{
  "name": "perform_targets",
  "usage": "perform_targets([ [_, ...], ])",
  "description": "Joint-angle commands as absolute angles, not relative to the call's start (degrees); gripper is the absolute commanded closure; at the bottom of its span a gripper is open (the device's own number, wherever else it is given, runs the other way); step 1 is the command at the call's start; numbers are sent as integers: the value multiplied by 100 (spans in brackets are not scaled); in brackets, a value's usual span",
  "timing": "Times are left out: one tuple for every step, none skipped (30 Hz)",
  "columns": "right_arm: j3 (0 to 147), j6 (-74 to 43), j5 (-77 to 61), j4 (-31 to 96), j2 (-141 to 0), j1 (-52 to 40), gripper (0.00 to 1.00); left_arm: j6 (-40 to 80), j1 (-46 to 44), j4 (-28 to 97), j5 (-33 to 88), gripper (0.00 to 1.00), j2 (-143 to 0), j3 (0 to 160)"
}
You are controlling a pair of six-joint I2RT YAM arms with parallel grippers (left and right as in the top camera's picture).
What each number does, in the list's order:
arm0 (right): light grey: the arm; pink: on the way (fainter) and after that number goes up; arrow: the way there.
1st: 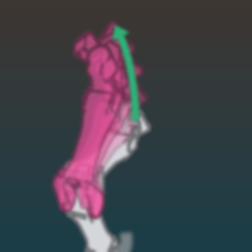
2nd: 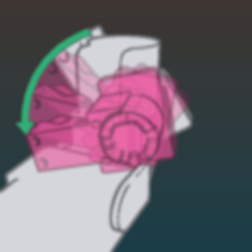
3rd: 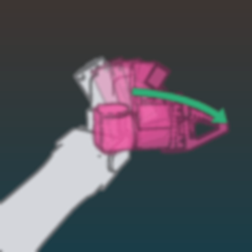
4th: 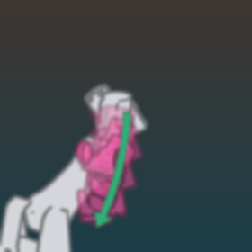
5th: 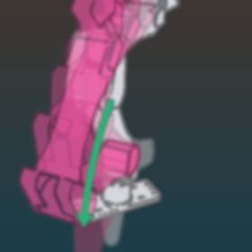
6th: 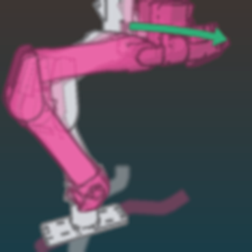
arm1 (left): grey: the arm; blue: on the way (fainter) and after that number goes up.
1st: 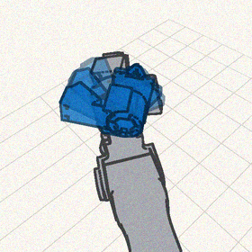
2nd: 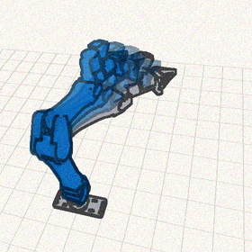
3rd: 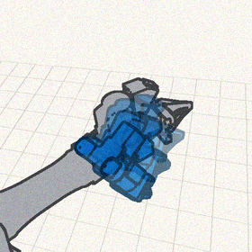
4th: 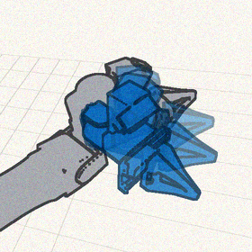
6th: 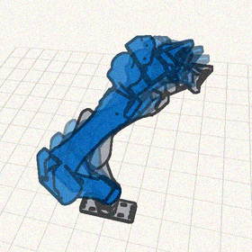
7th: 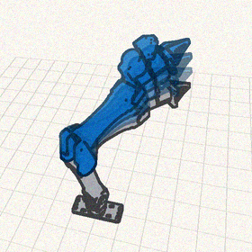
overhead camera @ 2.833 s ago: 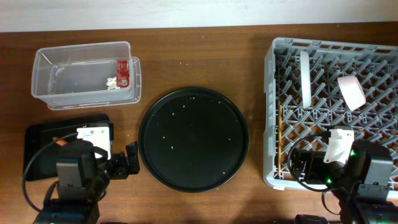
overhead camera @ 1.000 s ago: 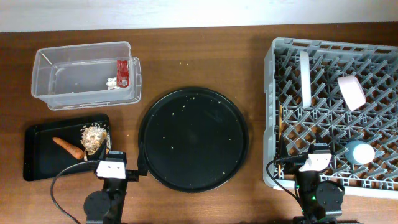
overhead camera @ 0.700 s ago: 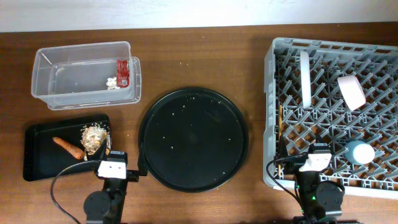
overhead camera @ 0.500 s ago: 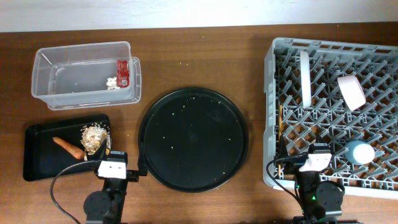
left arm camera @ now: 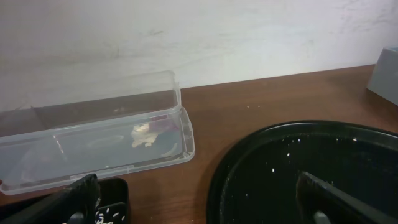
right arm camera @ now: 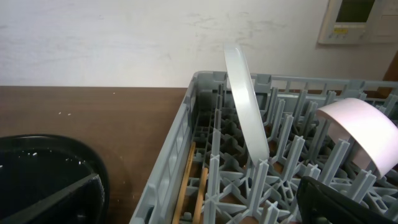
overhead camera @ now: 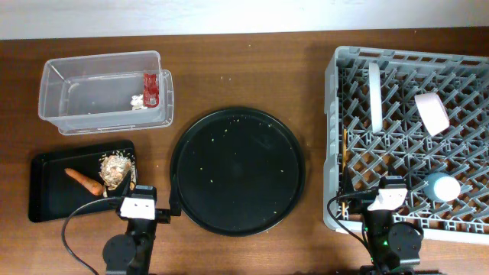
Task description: Sort waste into correct bins and load items into the dishwasher rack
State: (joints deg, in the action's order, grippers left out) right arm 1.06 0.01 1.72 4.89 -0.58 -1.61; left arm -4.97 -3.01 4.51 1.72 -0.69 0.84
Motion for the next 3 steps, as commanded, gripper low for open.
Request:
perform_targets([
  [58,1,261,508,-21,-187,2,-569,-327,458,274,1,-30,51],
  [58,1,261,508,-21,-187,2,-569,-327,458,272,1,-30,51],
  [58,1,261,508,-19,-187,2,-572,-327,458,274,1,-30,51],
])
